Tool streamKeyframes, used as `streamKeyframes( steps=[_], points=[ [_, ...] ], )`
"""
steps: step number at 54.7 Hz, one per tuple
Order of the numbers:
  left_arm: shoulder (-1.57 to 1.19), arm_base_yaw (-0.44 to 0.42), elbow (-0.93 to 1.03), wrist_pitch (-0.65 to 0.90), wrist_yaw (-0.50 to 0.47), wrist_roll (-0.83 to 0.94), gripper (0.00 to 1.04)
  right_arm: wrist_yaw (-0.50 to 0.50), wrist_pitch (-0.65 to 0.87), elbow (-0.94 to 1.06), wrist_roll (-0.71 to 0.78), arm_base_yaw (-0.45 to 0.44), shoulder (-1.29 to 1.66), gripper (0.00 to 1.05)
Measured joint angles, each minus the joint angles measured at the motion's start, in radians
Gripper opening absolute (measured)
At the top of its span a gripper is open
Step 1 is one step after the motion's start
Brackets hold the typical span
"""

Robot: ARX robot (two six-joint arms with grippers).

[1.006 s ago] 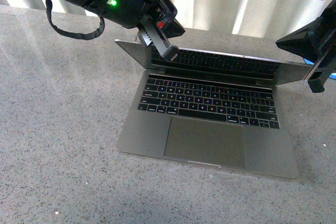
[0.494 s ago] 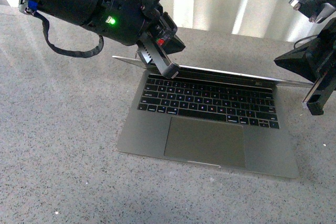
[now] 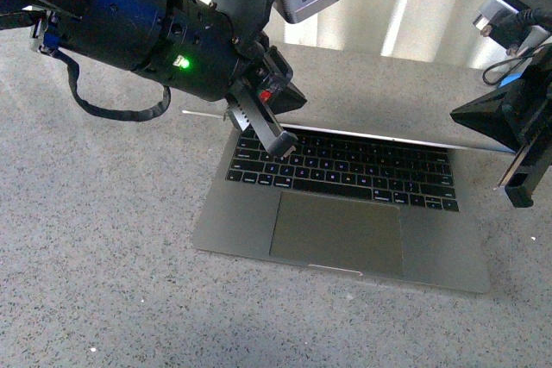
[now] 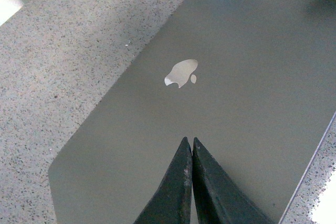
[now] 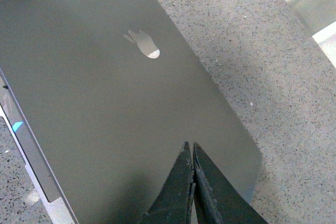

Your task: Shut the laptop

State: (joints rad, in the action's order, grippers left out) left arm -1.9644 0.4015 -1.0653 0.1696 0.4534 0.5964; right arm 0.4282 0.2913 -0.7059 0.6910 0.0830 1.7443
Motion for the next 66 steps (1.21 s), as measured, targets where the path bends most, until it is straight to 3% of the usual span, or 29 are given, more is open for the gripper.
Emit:
streamKeyframes(
  steps=[66],
  points=[
    [-0.008,0.024,0.104,0.099,0.026,-0.101,0.04,0.000,0.043,0.088,0.001,-0.001,0.002,0.01]
  ],
)
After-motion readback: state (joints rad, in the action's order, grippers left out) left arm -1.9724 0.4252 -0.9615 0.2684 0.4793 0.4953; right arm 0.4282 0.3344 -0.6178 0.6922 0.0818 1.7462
